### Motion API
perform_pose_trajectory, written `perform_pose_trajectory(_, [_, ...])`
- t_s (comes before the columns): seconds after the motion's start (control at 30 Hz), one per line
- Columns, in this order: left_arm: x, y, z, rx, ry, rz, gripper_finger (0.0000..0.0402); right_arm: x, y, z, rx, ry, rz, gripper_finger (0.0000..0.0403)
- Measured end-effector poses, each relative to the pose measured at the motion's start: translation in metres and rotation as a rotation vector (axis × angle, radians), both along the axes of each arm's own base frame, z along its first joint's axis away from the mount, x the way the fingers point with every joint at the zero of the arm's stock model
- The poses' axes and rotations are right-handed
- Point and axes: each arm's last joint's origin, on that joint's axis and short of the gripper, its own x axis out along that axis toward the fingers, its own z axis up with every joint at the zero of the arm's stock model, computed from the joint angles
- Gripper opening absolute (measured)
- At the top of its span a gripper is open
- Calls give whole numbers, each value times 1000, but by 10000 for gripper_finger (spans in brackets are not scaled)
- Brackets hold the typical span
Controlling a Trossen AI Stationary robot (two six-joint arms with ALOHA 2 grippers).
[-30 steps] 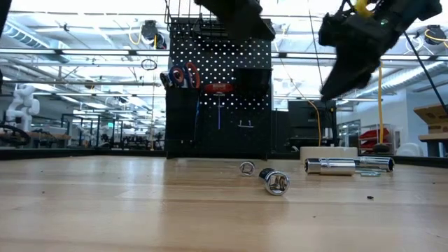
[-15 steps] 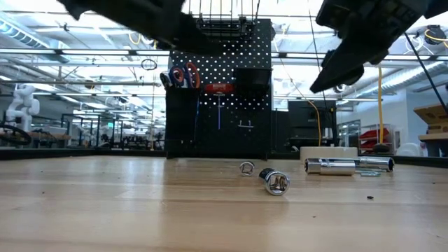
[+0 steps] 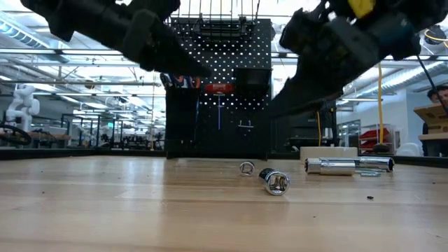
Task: Hang tools onto peg board
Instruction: Put the middle left socket into the right black bin on the peg board
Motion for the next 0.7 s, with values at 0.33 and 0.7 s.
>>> perform_pose_trajectory(0.33, [10,4,-16,20,4,27,84,18,6,-24,14,54,-27,230])
perform_pose_trajectory(0.7, [11,8,-16,8,-4,58,107,61,18,-33,-75,279,-15,251])
